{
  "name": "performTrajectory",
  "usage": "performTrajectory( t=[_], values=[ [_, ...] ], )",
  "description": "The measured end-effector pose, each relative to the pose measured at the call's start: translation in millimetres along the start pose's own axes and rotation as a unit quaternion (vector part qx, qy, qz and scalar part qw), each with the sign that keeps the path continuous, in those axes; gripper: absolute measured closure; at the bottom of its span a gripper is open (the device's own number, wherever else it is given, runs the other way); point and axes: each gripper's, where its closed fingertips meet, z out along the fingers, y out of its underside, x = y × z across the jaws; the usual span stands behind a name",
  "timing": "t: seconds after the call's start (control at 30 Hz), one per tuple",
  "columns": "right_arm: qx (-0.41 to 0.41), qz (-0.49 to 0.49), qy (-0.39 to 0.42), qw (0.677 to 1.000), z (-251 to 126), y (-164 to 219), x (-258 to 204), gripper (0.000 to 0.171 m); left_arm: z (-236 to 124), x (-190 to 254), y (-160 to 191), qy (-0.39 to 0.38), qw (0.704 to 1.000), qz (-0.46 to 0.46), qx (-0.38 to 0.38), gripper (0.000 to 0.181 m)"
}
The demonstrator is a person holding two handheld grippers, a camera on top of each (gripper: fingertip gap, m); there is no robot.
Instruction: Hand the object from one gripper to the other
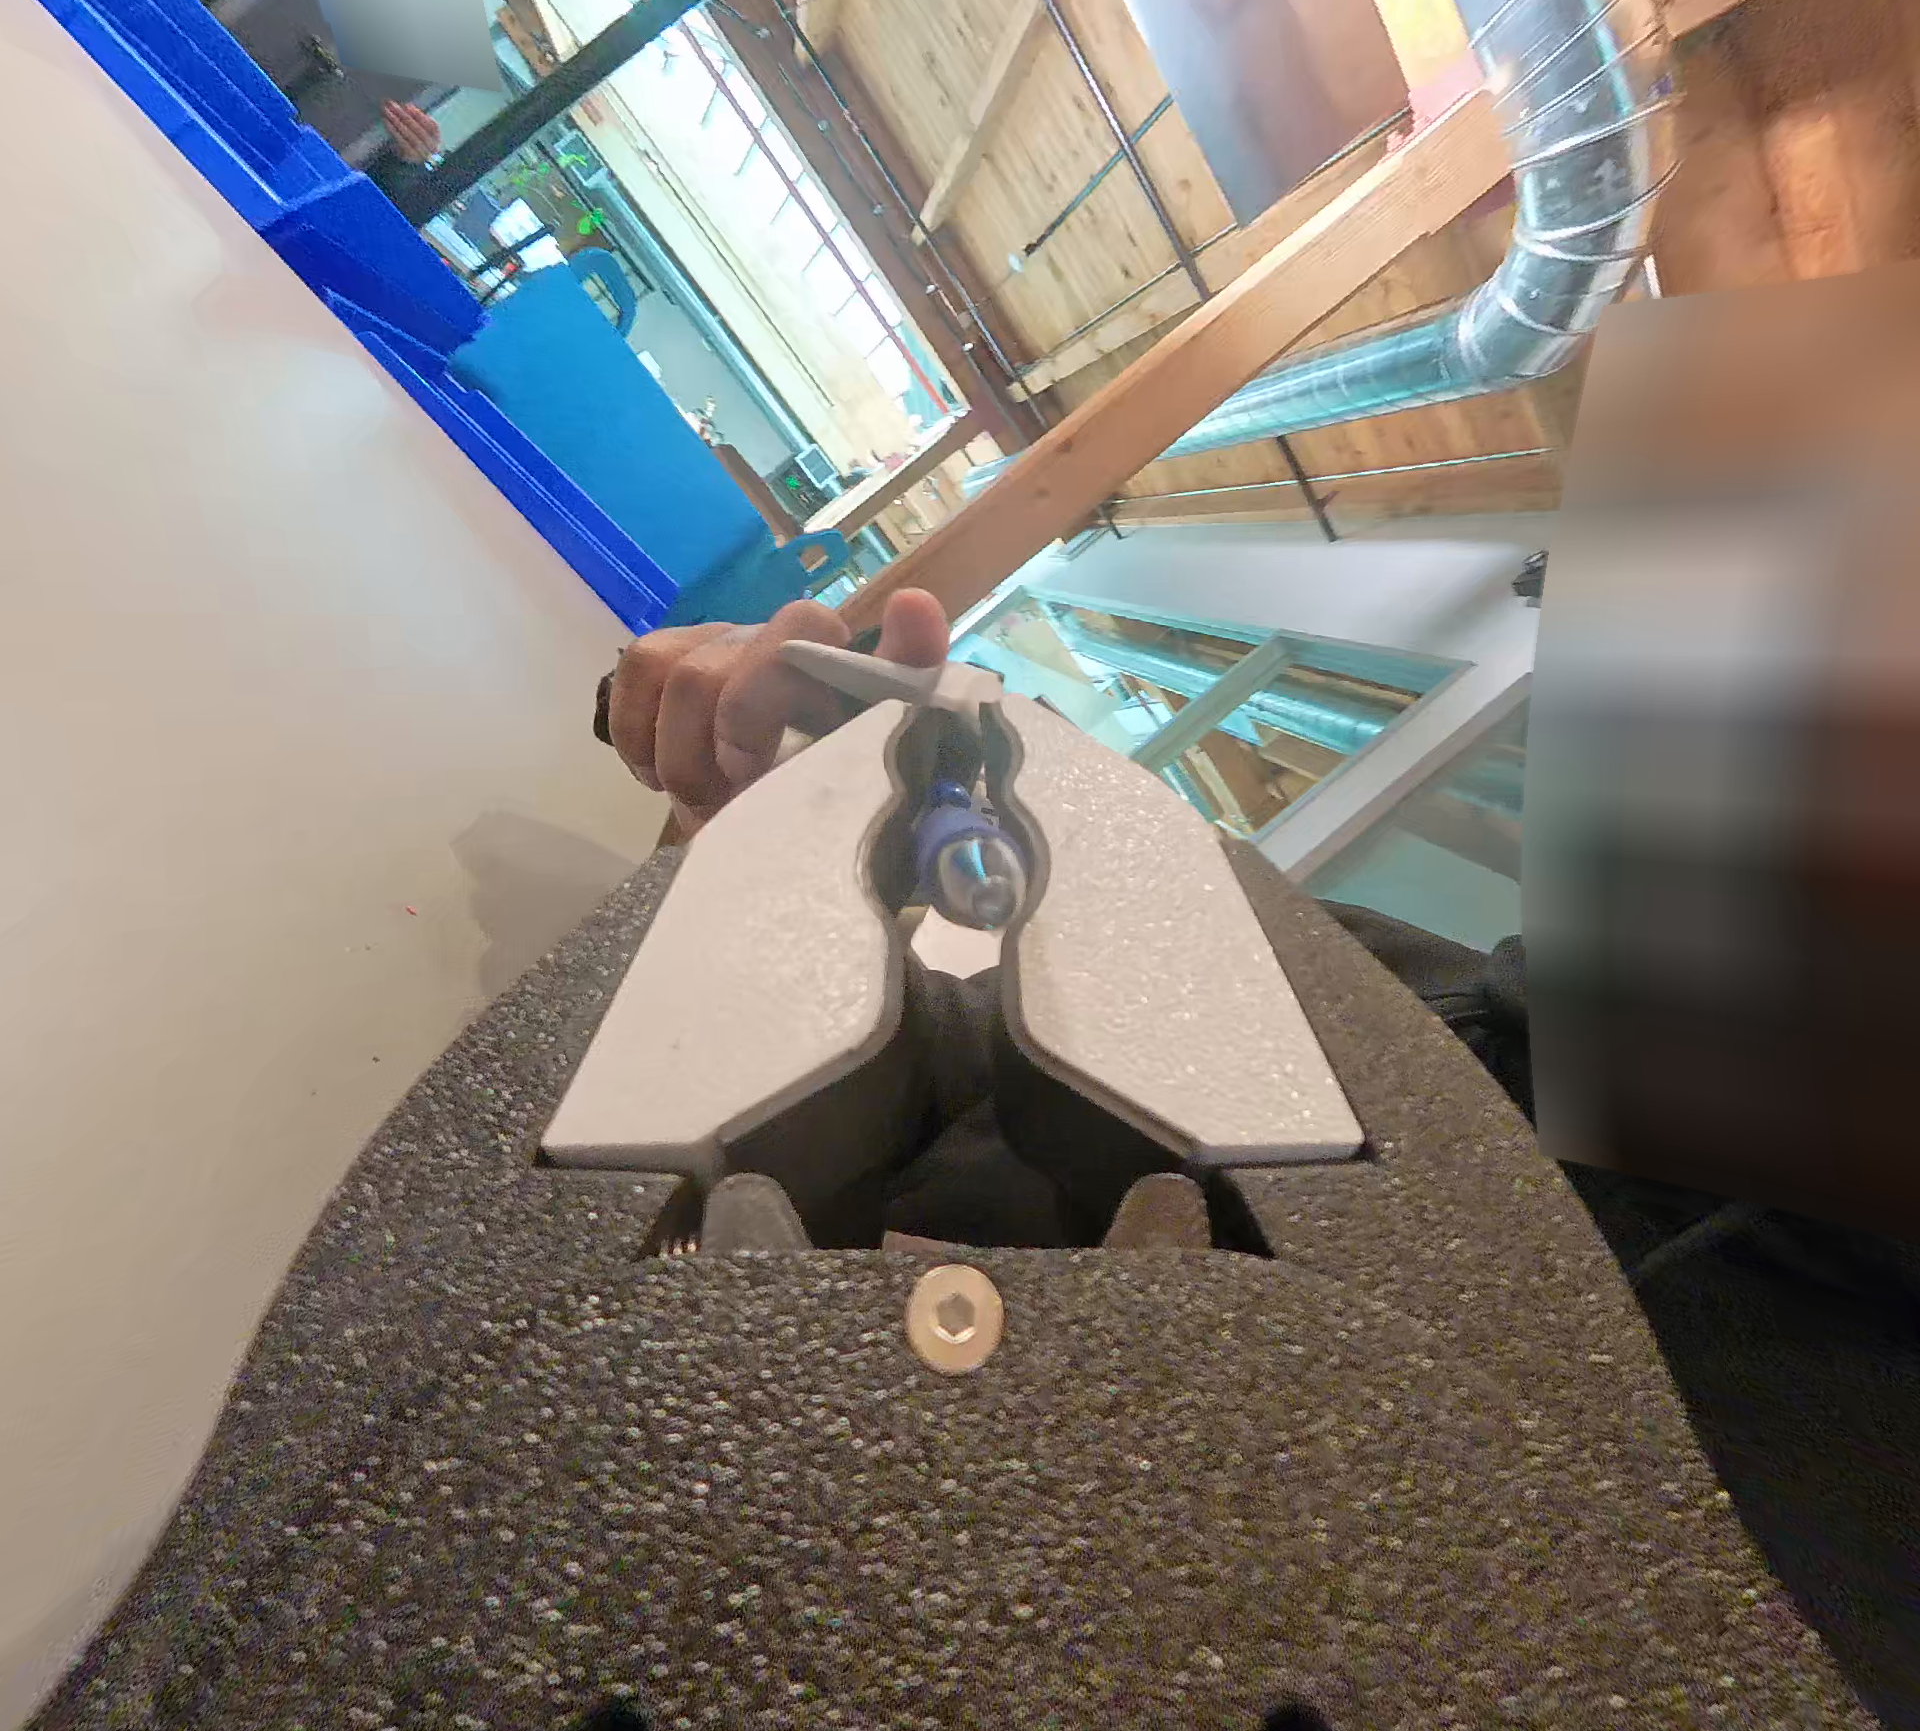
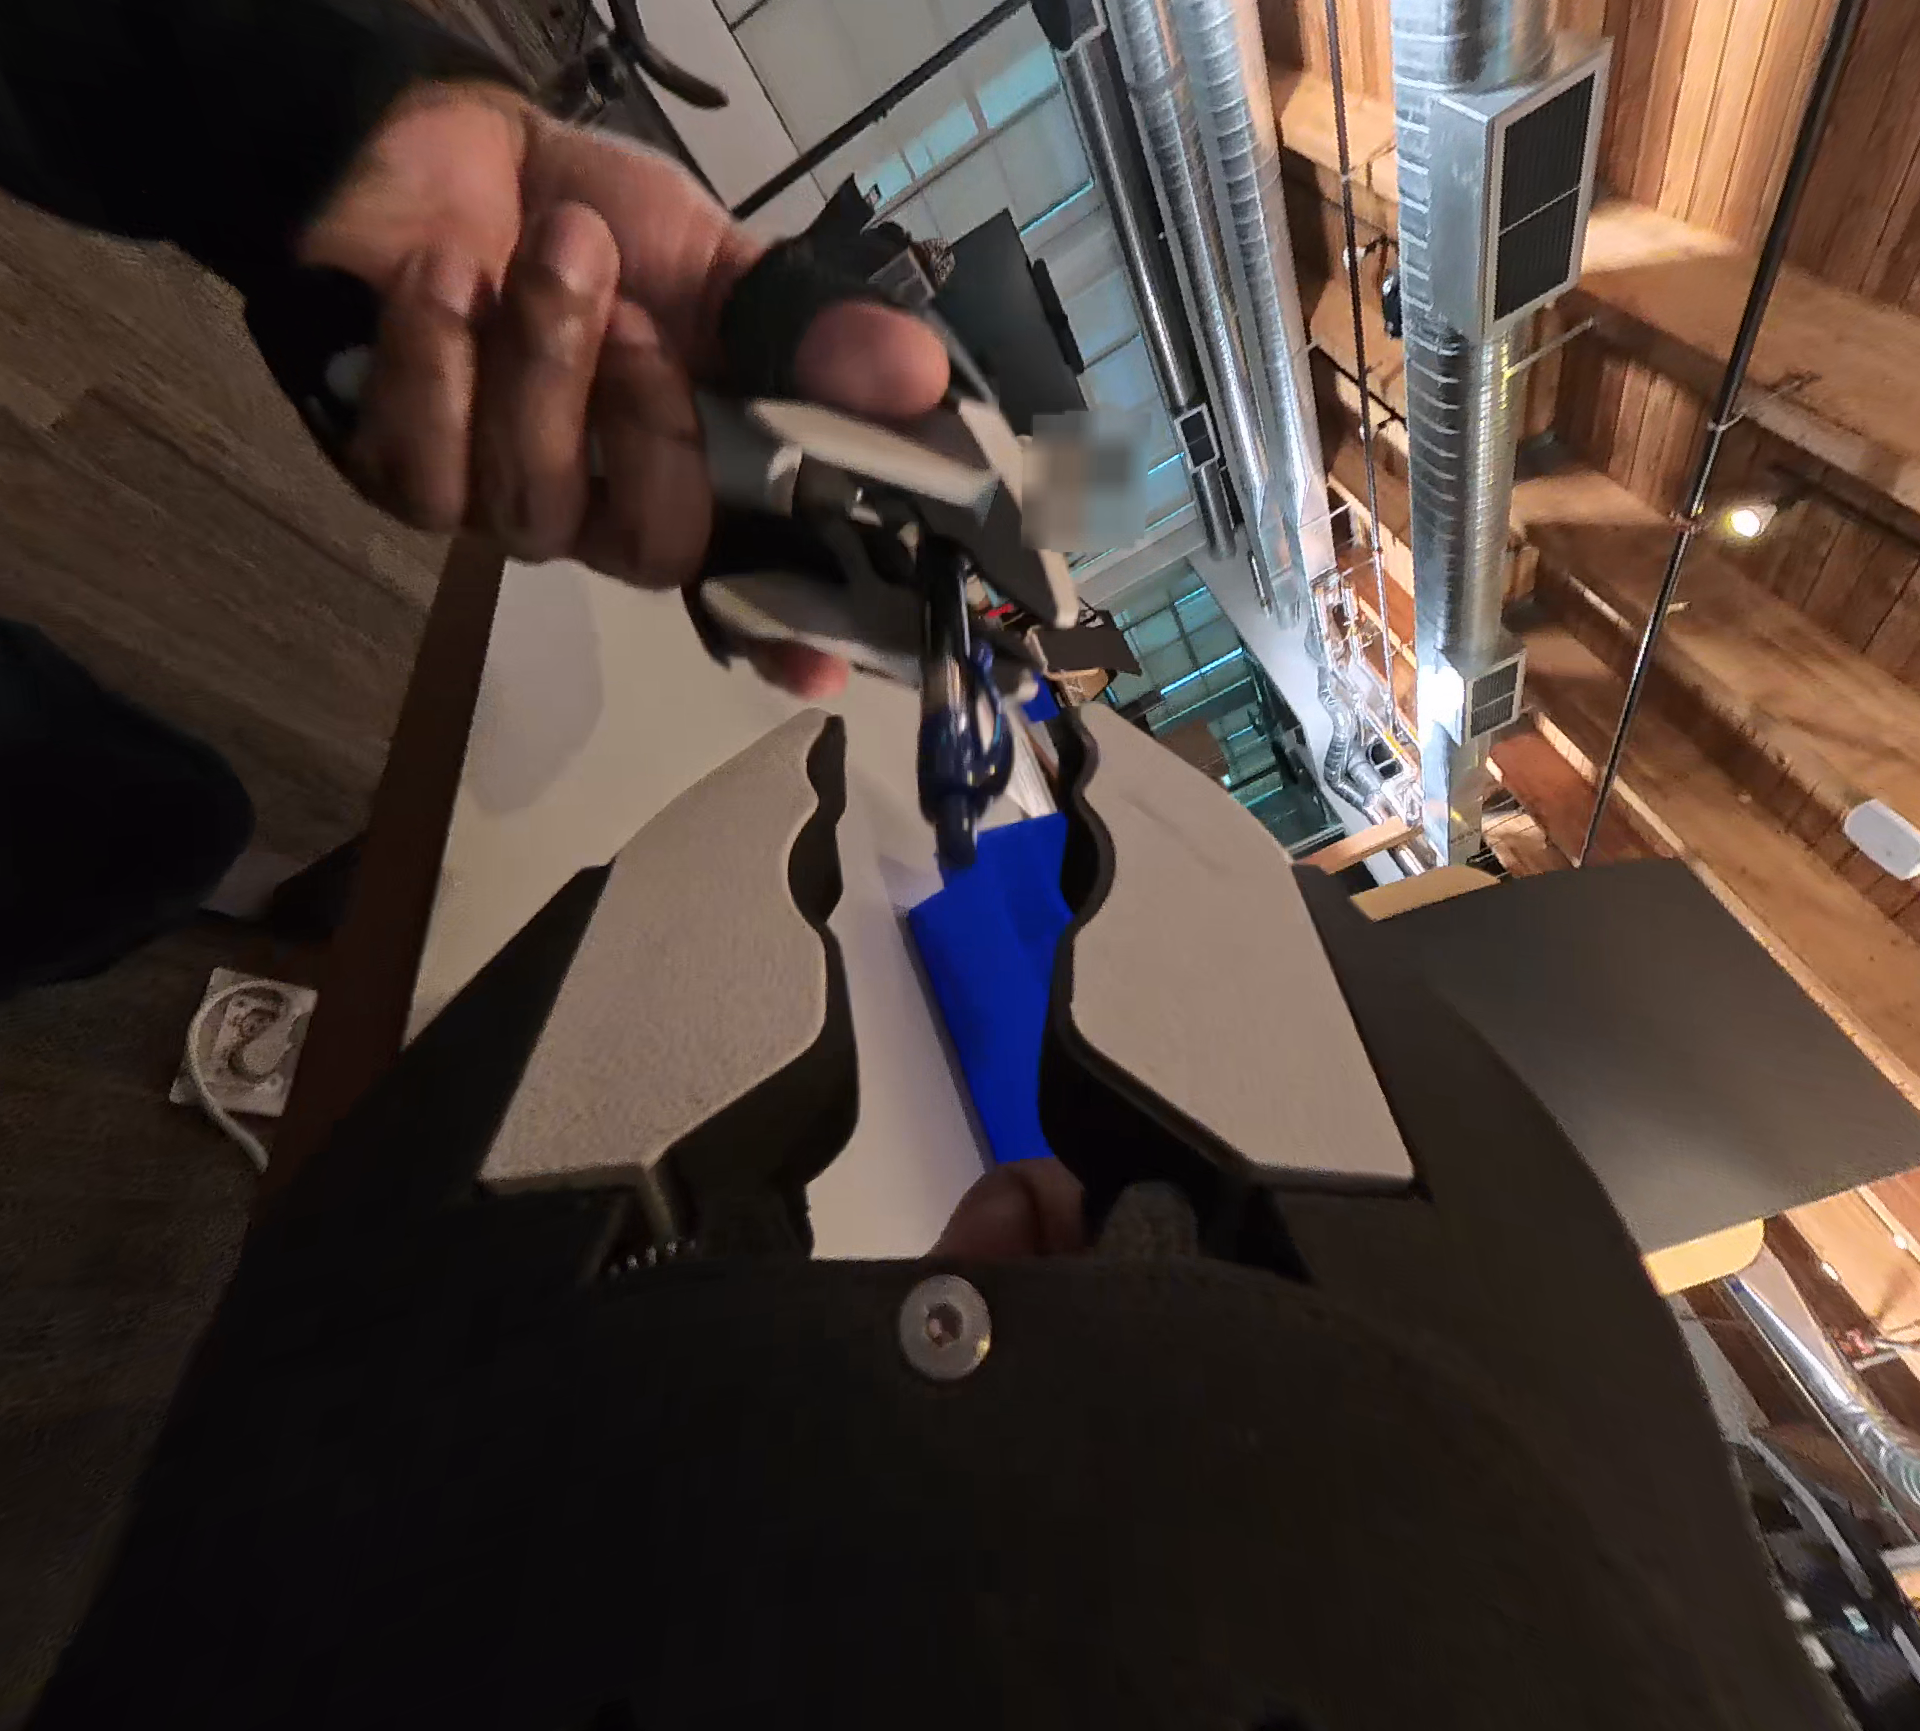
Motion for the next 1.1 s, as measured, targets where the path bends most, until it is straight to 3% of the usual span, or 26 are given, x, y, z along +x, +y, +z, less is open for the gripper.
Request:
performTrajectory(
  t=[0.27, 0.47, 0.9, 1.1],
  values=[
    [0.015, -0.004, 0.022, 1.0, -1.4, -12.8, 8.1, 0.168, 8.5, -5.1, 10.7, 0.01, 1.0, -0.007, -0.017, 0.169],
    [-0.015, -0.031, 0.018, 0.999, -2.7, -5.9, 7.7, 0.148, 4.9, -12.5, 6.8, -0.013, 1.0, -0.005, -0.008, 0.17],
    [-0.085, -0.154, 0.003, 0.984, 0.4, 0.6, 0.3, 0.148, 2.7, -10.5, 1.5, -0.024, 1.0, -0.001, 0.003, 0.17],
    [-0.138, -0.188, 0.023, 0.972, 7.5, 12.2, 3.1, 0.147, 0.3, -15.6, -4.7, -0.077, 0.996, 0.034, 0.017, 0.169]
  ],
)
